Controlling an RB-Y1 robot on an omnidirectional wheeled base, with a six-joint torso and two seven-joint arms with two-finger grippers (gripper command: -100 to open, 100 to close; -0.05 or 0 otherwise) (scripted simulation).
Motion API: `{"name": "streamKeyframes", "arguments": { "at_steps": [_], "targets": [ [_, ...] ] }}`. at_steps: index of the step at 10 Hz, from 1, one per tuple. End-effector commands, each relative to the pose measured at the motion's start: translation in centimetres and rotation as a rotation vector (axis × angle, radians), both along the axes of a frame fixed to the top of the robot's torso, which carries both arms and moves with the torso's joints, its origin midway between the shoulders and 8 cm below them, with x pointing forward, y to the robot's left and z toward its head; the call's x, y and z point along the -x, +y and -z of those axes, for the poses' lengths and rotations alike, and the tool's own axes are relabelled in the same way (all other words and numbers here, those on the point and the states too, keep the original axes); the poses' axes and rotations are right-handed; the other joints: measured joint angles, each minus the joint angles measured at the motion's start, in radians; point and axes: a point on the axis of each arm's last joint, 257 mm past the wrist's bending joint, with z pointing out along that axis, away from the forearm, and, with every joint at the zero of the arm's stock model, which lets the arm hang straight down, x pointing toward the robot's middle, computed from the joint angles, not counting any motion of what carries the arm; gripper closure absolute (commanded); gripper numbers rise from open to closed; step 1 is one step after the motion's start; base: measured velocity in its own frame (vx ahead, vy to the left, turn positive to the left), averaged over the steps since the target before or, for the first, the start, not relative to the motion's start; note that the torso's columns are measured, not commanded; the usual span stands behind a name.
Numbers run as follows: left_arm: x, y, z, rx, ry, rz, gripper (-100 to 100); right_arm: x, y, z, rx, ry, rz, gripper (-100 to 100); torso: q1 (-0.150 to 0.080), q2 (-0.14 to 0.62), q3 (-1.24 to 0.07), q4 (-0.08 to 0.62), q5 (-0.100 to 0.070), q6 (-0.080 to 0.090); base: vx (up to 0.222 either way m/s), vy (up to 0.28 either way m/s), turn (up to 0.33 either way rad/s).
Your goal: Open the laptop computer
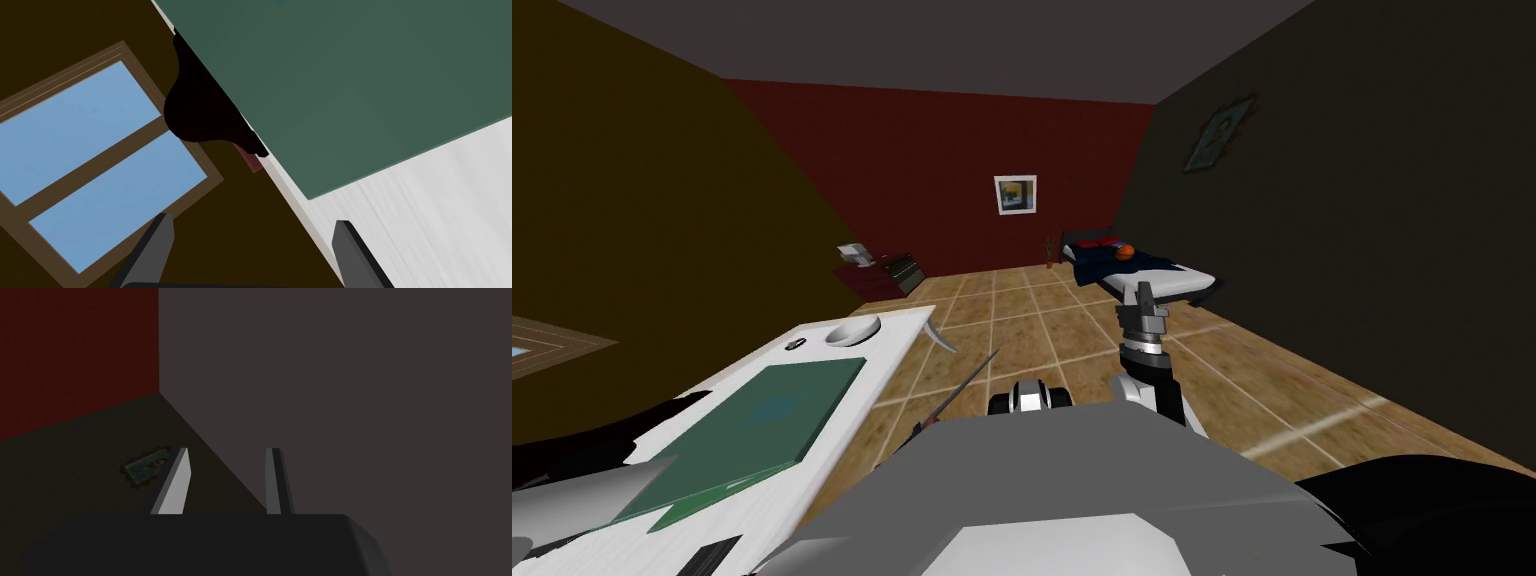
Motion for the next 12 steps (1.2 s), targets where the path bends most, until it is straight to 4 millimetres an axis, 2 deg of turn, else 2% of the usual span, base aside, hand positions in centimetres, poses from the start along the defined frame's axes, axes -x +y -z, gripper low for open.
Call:
{"name": "streamKeyframes", "arguments": {
  "at_steps": [1, 6, 7, 10, 12],
  "targets": [
    [1.2, 0.2, 0.3, 0.001, 0.001, -0.051, -100, 0.0, 0.0, 0.0, 0.000, 0.000, 0.000, 0, -0.001, -0.006, -0.004, -0.002, 0.000, 0.002, -0.128, 0.039, -0.250],
    [3.8, 0.1, 0.9, 0.003, 0.002, -0.165, -100, 0.0, 0.0, 0.0, 0.000, 0.000, 0.000, 0, -0.001, -0.003, -0.002, -0.001, 0.000, 0.002, -0.149, 0.041, -0.234],
    [3.3, 0.2, 0.9, 0.002, 0.002, -0.147, -100, 0.0, 0.0, 0.0, 0.000, 0.000, 0.000, 0, -0.001, -0.003, -0.003, -0.001, 0.000, 0.002, -0.071, 0.020, -0.064],
    [4.4, 0.4, -0.8, 0.001, 0.001, -0.221, -100, 0.0, 0.0, 0.0, 0.000, 0.000, 0.000, 0, -0.001, -0.003, -0.003, -0.001, 0.000, 0.003, -0.122, 0.008, -0.269],
    [4.9, 0.4, -1.3, 0.002, 0.004, -0.250, -100, 0.0, 0.0, 0.0, 0.000, 0.000, 0.000, 0, 0.000, -0.003, -0.002, -0.001, 0.000, 0.000, -0.134, -0.002, -0.075]
  ]
}}
